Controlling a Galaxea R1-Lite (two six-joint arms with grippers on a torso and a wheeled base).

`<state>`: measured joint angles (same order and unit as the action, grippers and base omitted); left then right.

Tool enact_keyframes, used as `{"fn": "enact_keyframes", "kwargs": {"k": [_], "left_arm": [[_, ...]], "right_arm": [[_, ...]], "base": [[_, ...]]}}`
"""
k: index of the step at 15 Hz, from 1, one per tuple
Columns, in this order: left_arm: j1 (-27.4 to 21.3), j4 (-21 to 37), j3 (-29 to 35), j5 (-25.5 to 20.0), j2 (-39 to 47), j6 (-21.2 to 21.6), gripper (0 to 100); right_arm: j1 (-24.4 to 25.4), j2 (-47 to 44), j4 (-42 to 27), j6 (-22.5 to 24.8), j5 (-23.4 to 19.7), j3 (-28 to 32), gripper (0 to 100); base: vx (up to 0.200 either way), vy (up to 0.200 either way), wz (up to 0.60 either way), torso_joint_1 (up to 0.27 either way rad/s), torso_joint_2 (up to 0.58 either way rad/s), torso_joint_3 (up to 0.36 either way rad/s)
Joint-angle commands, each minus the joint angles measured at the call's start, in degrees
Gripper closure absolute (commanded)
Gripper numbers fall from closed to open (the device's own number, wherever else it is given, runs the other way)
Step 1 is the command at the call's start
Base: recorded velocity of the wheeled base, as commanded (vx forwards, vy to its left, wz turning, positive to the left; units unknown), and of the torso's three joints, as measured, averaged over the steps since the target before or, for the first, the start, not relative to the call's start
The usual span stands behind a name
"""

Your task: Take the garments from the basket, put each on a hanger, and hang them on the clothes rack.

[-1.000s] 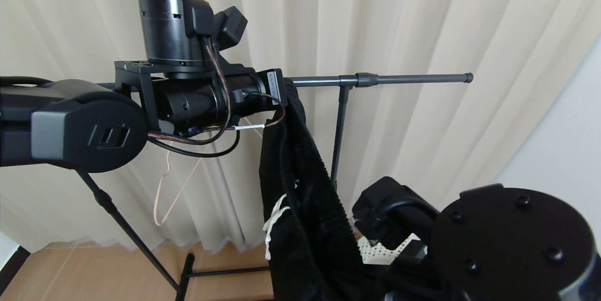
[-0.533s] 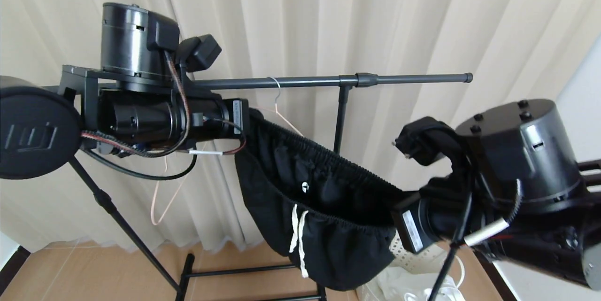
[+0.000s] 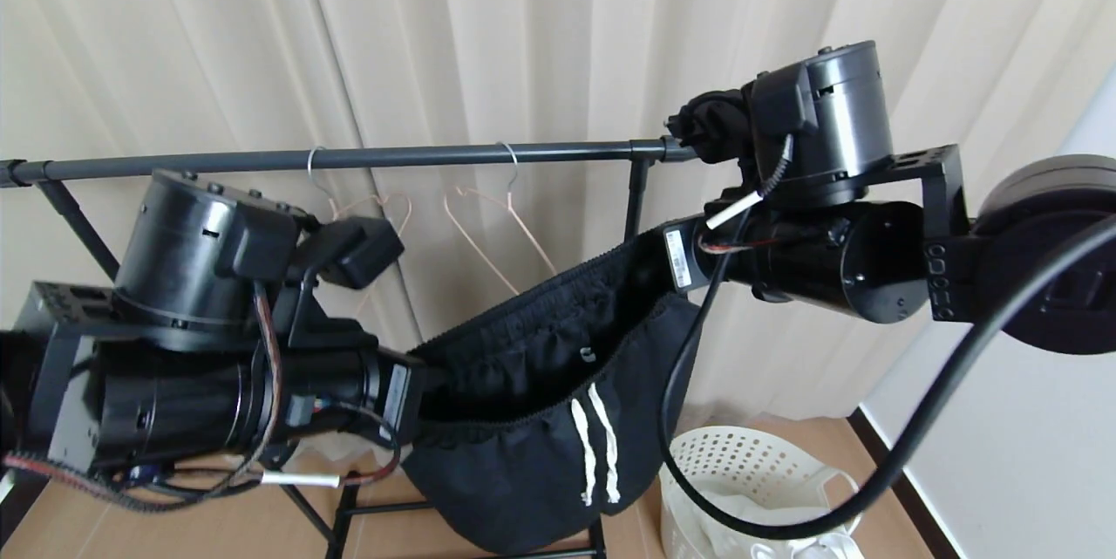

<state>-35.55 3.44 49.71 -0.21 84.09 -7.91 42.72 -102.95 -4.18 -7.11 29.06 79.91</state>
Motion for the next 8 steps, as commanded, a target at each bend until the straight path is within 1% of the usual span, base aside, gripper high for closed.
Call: {"fn": "enact_keyframes", "kwargs": {"k": [1, 2, 3, 4, 5, 6, 8], "left_arm": [[-5.85, -0.10, -4.89, 0.03, -1.74, -1.32, 100], [-9.19, -0.19, -4.89, 0.03, -1.56, -3.78, 100], [-12.35, -0.36, -4.27, 0.03, -1.39, -7.21, 100], [-14.73, -0.36, -3.22, -0.06, -0.59, -9.49, 100], [-15.52, -0.36, -2.78, 0.03, -0.07, -10.19, 100], [-18.15, -0.36, -0.76, 0.03, 1.25, -13.36, 100], [-20.26, -0.36, 2.85, 0.12, 3.45, -18.81, 100]], "right_arm": [[0.00, -5.68, 0.23, -0.28, 0.03, 6.58, 100], [0.00, -6.83, 0.31, -0.36, 0.03, 8.77, 100], [0.09, -7.62, 0.31, -0.36, -0.23, 10.62, 100], [0.17, -8.67, 0.31, -0.36, -0.32, 12.64, 100], [0.26, -9.20, 0.31, -0.45, -0.23, 13.17, 100], [0.44, -9.99, 0.31, -0.80, -0.32, 14.40, 100], [1.14, -10.78, 0.67, -1.15, -0.50, 14.92, 100]], "base": [[0.000, 0.000, 0.00, 0.000, 0.00, 0.000], [0.000, 0.000, 0.00, 0.000, 0.00, 0.000], [0.000, 0.000, 0.00, 0.000, 0.00, 0.000], [0.000, 0.000, 0.00, 0.000, 0.00, 0.000], [0.000, 0.000, 0.00, 0.000, 0.00, 0.000], [0.000, 0.000, 0.00, 0.000, 0.00, 0.000], [0.000, 0.000, 0.00, 0.000, 0.00, 0.000]]}}
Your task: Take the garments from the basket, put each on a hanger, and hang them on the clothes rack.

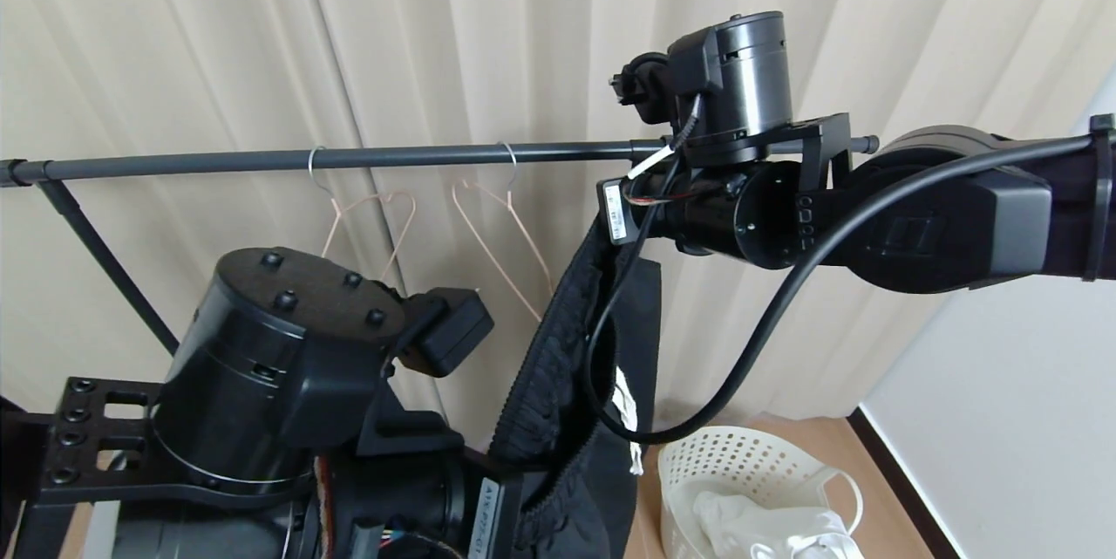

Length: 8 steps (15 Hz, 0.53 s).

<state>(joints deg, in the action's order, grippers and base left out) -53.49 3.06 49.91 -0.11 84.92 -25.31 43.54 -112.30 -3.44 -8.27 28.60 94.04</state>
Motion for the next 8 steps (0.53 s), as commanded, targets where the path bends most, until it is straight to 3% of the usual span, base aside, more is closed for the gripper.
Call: {"fn": "enact_keyframes", "kwargs": {"k": [1, 6, 8], "left_arm": [[-2.76, 0.02, 4.14, 0.02, 3.06, -3.26, 100], [-3.64, 0.10, 5.64, 0.46, 4.11, -5.10, 100], [-3.02, 0.54, 4.94, 3.71, 3.85, -5.10, 100]], "right_arm": [[0.58, -1.78, 0.80, -0.61, 0.05, 0.88, 100], [1.02, -2.22, 1.15, -2.11, -0.03, 0.80, 100], [0.66, -0.82, 1.06, -3.34, 0.05, 0.09, 100]], "base": [[0.000, 0.000, 0.00, 0.000, 0.00, 0.000], [0.000, 0.000, 0.00, 0.000, 0.00, 0.000], [0.000, 0.000, 0.00, 0.000, 0.00, 0.000]]}}
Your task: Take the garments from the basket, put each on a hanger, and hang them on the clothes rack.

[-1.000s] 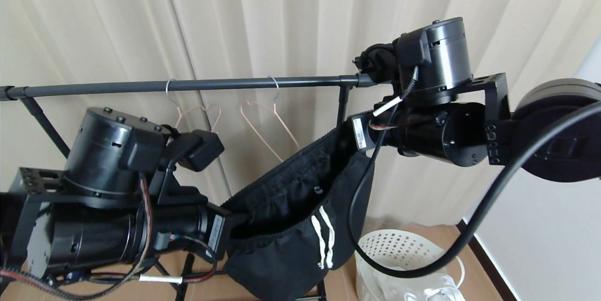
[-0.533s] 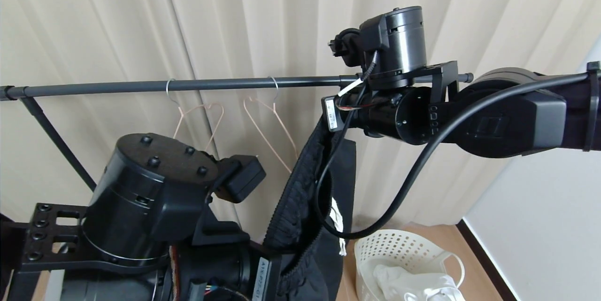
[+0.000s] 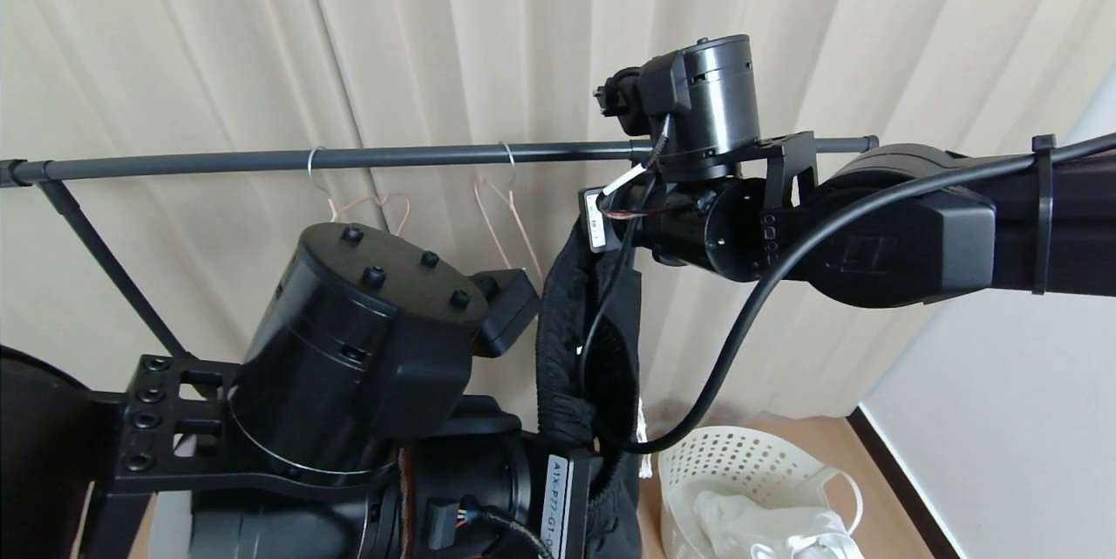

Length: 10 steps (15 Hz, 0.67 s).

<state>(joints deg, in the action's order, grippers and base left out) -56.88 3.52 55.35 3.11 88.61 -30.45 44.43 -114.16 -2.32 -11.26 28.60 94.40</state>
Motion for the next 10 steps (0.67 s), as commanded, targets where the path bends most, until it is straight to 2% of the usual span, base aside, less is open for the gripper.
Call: {"fn": "enact_keyframes", "kwargs": {"k": [1, 3, 5, 10], "left_arm": [[1.07, 0.34, -1.82, 2.25, -0.63, 0.48, 100], [5.11, 0.26, -4.46, 3.66, -3.01, 3.29, 100], [10.30, -0.27, -5.07, 4.01, -3.45, 4.26, 100], [17.15, -0.89, 0.90, 3.92, -0.46, 5.93, 100]], "right_arm": [[-0.67, 2.19, -0.41, -1.04, 0.14, -1.06, 100], [-1.72, 7.03, 0.03, -1.22, 0.40, -7.13, 100], [-3.13, 11.07, 0.29, -1.39, 0.67, -13.37, 100], [-5.76, 20.30, 1.09, -0.95, 1.81, -26.29, 100]], "base": [[0.000, 0.000, 0.00, 0.000, 0.00, 0.000], [0.000, 0.000, 0.00, 0.000, 0.00, 0.000], [0.000, 0.000, 0.00, 0.000, 0.00, 0.000], [0.000, 0.000, 0.00, 0.000, 0.00, 0.000]]}}
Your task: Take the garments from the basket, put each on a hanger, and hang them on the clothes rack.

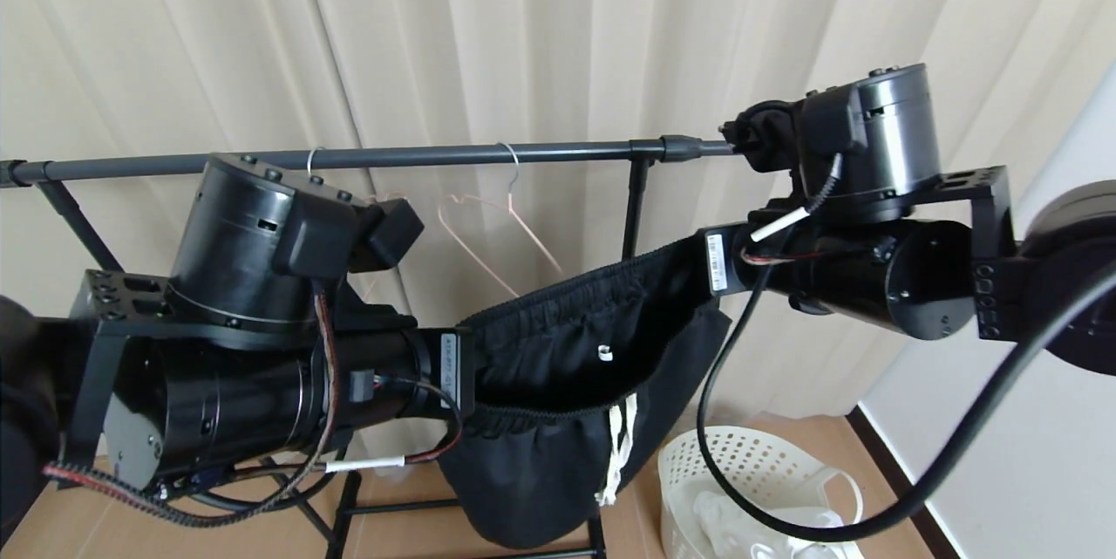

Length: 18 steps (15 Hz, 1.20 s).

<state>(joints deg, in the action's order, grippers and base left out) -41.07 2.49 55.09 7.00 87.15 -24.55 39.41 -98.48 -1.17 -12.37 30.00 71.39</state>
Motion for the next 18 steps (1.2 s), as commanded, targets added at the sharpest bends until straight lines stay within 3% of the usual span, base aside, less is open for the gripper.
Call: {"fn": "enact_keyframes", "kwargs": {"k": [1, 6, 14, 15, 18], "left_arm": [[3.54, -0.20, 4.15, 0.03, 2.85, 2.05, 100], [3.37, -1.17, 10.92, 0.03, 6.72, 2.67, 100], [3.01, -1.17, 14.70, 0.03, 7.07, 3.90, 100], [2.40, -1.08, 16.19, 0.03, 7.16, 4.16, 100], [1.08, -1.08, 18.12, 0.12, 7.68, 6.09, 100]], "right_arm": [[-0.83, 8.48, -0.24, 0.24, 0.76, -9.07, 100], [2.07, 12.17, -0.32, 0.42, 0.76, -17.77, 100], [3.39, 11.73, -0.32, 0.42, 0.41, -20.94, 100], [3.48, 11.82, -0.32, 0.24, 0.23, -21.64, 0], [6.99, 12.17, 0.38, -0.19, -0.29, -26.12, 0]], "base": [[0.000, 0.000, 0.00, 0.000, 0.00, 0.000], [0.000, 0.000, 0.00, 0.000, 0.00, 0.000], [0.000, 0.000, 0.00, 0.000, 0.00, 0.000], [0.000, 0.000, 0.00, 0.000, 0.00, 0.000], [0.000, 0.000, 0.00, 0.000, 0.00, 0.000]]}}
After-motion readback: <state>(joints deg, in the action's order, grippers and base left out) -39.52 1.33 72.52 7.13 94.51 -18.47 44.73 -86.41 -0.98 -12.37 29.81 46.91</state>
